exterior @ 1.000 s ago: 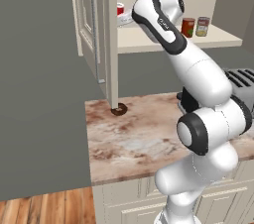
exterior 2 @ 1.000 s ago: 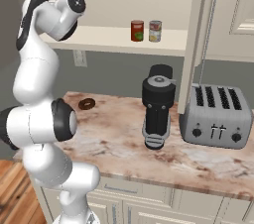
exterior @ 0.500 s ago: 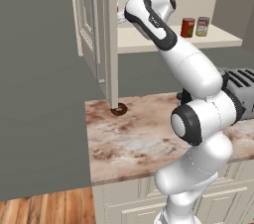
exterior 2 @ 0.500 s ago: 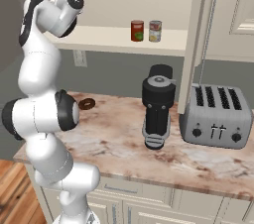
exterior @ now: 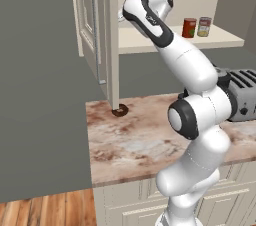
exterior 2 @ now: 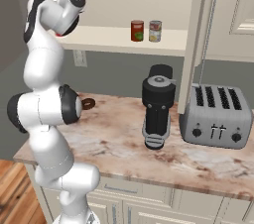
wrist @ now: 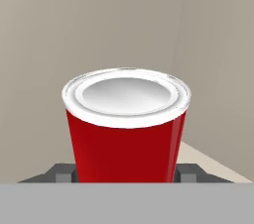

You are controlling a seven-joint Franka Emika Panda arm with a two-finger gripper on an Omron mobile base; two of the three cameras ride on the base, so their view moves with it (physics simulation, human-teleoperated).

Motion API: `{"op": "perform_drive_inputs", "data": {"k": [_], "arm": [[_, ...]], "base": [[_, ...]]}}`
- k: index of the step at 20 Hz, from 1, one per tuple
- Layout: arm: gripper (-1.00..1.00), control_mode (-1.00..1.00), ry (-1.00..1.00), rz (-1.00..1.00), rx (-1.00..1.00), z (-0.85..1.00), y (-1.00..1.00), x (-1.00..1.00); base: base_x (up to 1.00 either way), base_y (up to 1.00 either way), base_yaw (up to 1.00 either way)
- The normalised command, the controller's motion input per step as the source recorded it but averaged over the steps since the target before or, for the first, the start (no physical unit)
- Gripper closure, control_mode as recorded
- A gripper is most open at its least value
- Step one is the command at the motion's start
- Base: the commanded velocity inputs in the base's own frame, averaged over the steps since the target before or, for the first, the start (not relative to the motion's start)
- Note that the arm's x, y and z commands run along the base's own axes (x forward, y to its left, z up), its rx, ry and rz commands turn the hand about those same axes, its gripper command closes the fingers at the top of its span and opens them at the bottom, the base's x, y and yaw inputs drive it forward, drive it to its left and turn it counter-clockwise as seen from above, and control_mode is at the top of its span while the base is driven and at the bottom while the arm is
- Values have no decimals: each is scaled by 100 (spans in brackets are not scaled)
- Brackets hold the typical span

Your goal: Stack two cans on top of the other two cans in the cabinet.

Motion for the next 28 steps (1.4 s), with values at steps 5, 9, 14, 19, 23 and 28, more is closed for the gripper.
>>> {"op": "perform_drive_inputs", "data": {"k": [5, 9, 14, 19, 23, 28], "arm": [[100, -100, 0, 0, 0, -6, 0, 19], [100, -100, 0, 0, 0, -8, 0, 15], [100, -100, 0, 0, 0, -5, 2, 13], [100, -100, 0, 0, 0, -7, 0, 1], [100, -100, 0, -1, 0, -27, 0, 0], [100, -100, 0, -4, 0, -29, 0, 0]], "base": [[0, 0, 0], [0, 0, 0], [0, 0, 0], [0, 0, 0], [0, 0, 0], [0, 0, 0]]}}
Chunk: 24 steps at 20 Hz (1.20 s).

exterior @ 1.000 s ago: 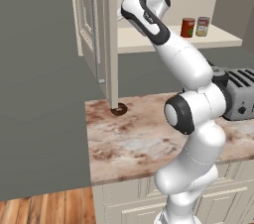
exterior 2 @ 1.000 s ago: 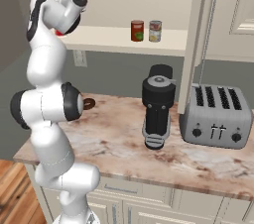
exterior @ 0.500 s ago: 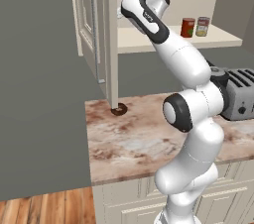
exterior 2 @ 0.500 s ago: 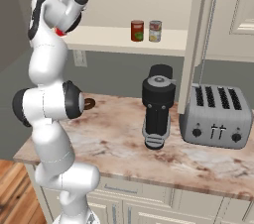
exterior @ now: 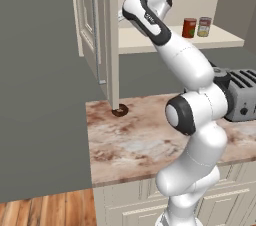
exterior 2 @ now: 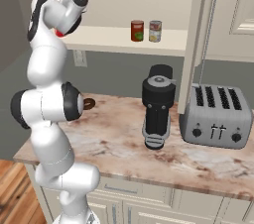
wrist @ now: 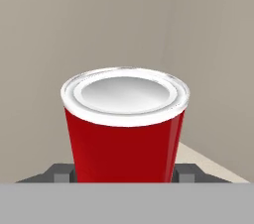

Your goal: Stack two cans on top of the other two cans in the cabinet.

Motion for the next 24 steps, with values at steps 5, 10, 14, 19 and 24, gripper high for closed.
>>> {"op": "perform_drive_inputs", "data": {"k": [5, 10, 14, 19, 24], "arm": [[100, -100, 0, -3, 0, -16, 2, 3], [100, -100, 1, -2, 0, 2, 8, 13], [100, -100, 9, -3, 0, 0, 4, -1], [100, -100, 8, -3, 0, -2, 5, -4], [100, -100, 1, -2, 0, -1, 5, 0]], "base": [[0, 0, 0], [0, 0, 0], [0, 0, 0], [0, 0, 0], [0, 0, 0]]}}
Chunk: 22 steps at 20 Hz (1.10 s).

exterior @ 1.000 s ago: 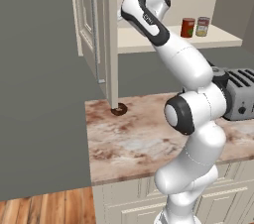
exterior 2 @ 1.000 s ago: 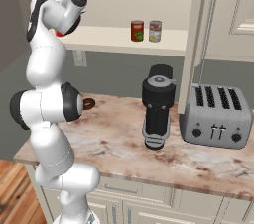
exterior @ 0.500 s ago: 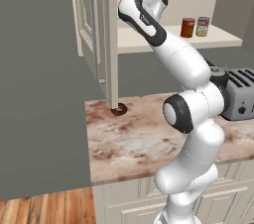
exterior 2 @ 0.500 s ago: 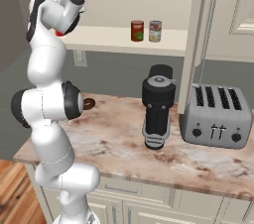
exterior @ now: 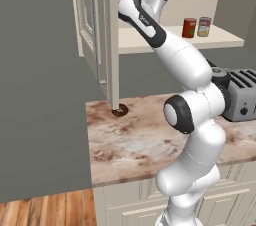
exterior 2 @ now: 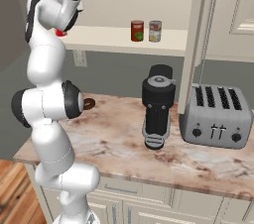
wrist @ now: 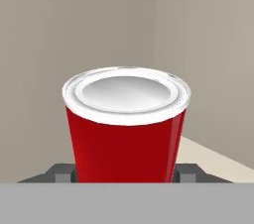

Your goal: Stack two cans on top of the other two cans in the cabinet.

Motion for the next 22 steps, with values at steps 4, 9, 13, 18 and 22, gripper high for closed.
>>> {"op": "perform_drive_inputs", "data": {"k": [4, 9, 13, 18, 22], "arm": [[100, -100, -3, 0, -1, 0, 1, -4], [100, -100, -1, -1, -1, 0, -2, -6], [100, -100, 0, -3, 0, 0, -3, -10], [100, -100, 0, -4, 0, 0, -2, -8], [100, -100, 0, -5, 0, 0, -2, -17]], "base": [[0, 0, 0], [0, 0, 0], [0, 0, 0], [0, 0, 0], [0, 0, 0]]}}
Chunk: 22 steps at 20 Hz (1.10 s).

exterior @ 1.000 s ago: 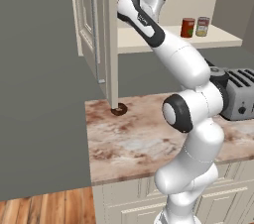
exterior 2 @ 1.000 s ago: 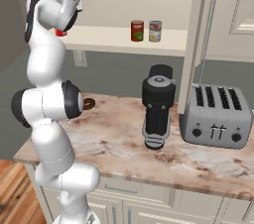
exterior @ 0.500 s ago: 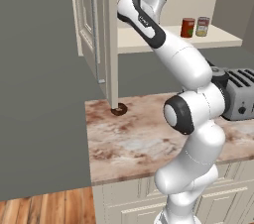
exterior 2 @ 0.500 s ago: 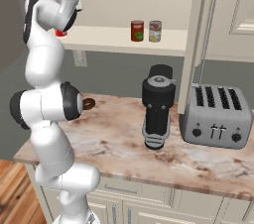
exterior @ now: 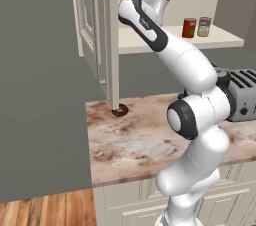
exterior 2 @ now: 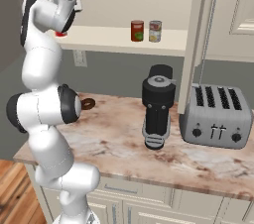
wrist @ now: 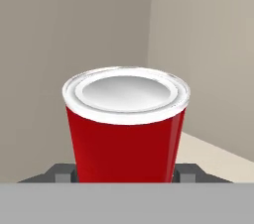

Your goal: Stack two cans on top of the other two cans in the cabinet.

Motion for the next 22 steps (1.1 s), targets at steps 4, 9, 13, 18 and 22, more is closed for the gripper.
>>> {"op": "perform_drive_inputs", "data": {"k": [4, 9, 13, 18, 22], "arm": [[100, -100, 0, -5, 0, -5, -1, -10], [100, -100, 0, -5, 0, -11, 0, -1], [100, -100, 0, -5, -1, -15, 0, 2], [100, -100, 0, -3, 0, -9, 0, 8], [100, -100, 3, -1, 0, -10, 0, 5]], "base": [[0, 0, 0], [0, 0, 0], [0, 0, 0], [0, 0, 0], [0, 0, 0]]}}
